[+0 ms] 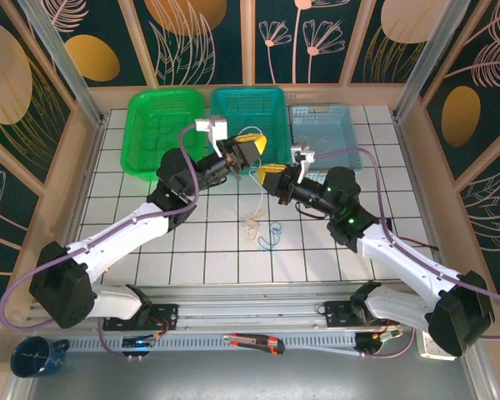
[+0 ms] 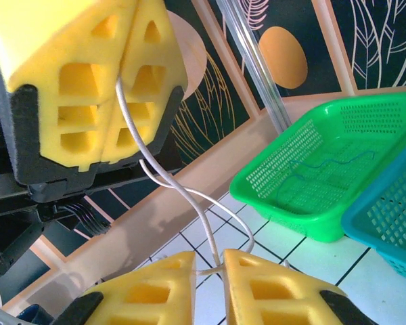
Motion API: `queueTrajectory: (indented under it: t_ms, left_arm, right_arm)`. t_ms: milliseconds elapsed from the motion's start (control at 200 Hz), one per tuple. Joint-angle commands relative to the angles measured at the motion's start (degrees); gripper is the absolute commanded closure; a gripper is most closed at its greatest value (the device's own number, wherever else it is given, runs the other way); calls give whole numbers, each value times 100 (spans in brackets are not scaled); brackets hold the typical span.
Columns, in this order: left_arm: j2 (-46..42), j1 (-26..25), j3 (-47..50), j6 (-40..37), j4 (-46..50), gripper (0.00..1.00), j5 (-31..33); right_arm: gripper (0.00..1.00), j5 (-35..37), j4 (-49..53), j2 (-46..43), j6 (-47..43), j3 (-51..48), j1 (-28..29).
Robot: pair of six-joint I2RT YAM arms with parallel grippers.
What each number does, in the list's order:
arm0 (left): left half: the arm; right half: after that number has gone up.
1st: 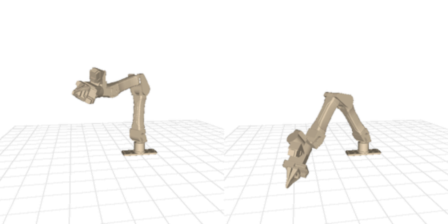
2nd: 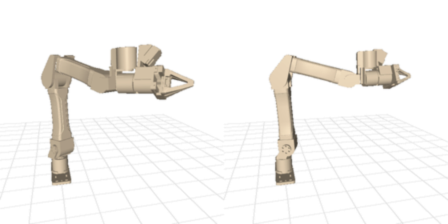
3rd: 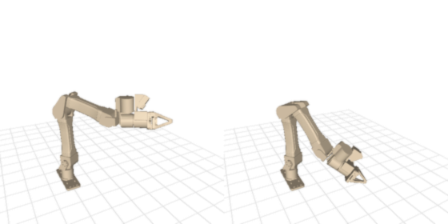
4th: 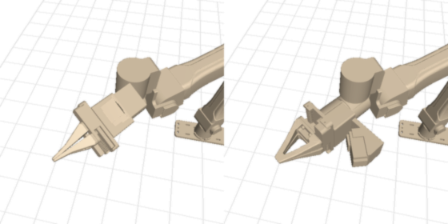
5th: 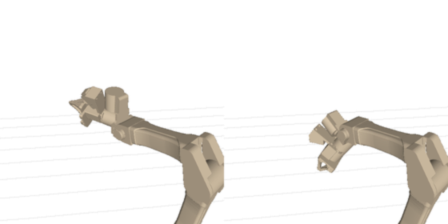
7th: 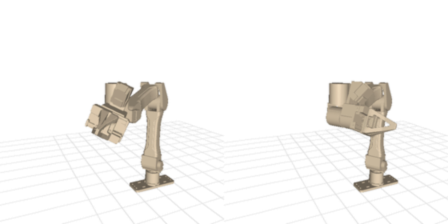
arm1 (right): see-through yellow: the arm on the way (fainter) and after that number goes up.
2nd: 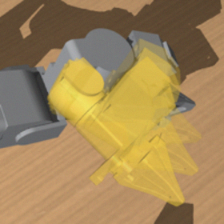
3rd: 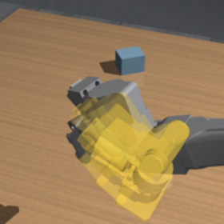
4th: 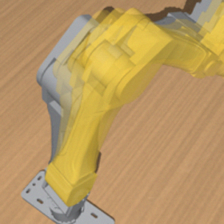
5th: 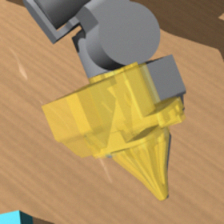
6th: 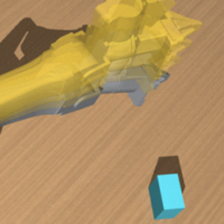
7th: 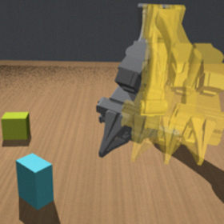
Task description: Untangle the cables
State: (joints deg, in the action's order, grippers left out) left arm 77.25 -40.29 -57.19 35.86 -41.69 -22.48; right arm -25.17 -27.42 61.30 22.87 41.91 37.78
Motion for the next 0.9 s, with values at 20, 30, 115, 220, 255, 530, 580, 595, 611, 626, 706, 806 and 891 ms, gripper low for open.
queueTrajectory:
  t_ms: [20,30,115,220,255,530,580,595,611,626,706,806,891]
  left_arm:
    - [42,-18,-137,105,-146,100,-129]
    - [50,-17,-135,106,-146,100,-133]
    - [61,-19,-147,128,-163,100,-150]
    - [63,-17,-152,184,-203,100,-186]
    - [77,-22,-157,202,-208,100,-195]
    - [95,-22,-144,263,-199,100,-265]
    - [90,-23,-135,280,-207,100,-282]
    - [93,-22,-136,281,-208,100,-283]
    - [93,-18,-135,282,-208,100,-283]
    - [94,-22,-135,282,-208,100,-278]
    - [95,-18,-148,296,-208,100,-283]
    - [98,-18,-157,282,-199,100,-283]
    - [103,-22,-170,264,-174,100,-267]
  right_arm:
    - [79,-6,-346,-57,-20,148,58]
    - [78,-6,-350,-63,-15,150,57]
    - [76,38,-352,-29,0,155,63]
    - [76,73,-495,108,41,219,63]
    - [76,81,-534,185,50,263,63]
    - [94,82,-737,629,121,524,63]
    - [100,91,-730,656,134,541,59]
    - [100,87,-735,658,131,540,62]
    - [100,83,-746,659,133,544,57]
    - [100,82,-755,662,141,542,58]
    - [100,109,-759,643,148,525,63]
    - [100,156,-750,592,146,477,58]
    - [100,92,-764,530,115,432,58]
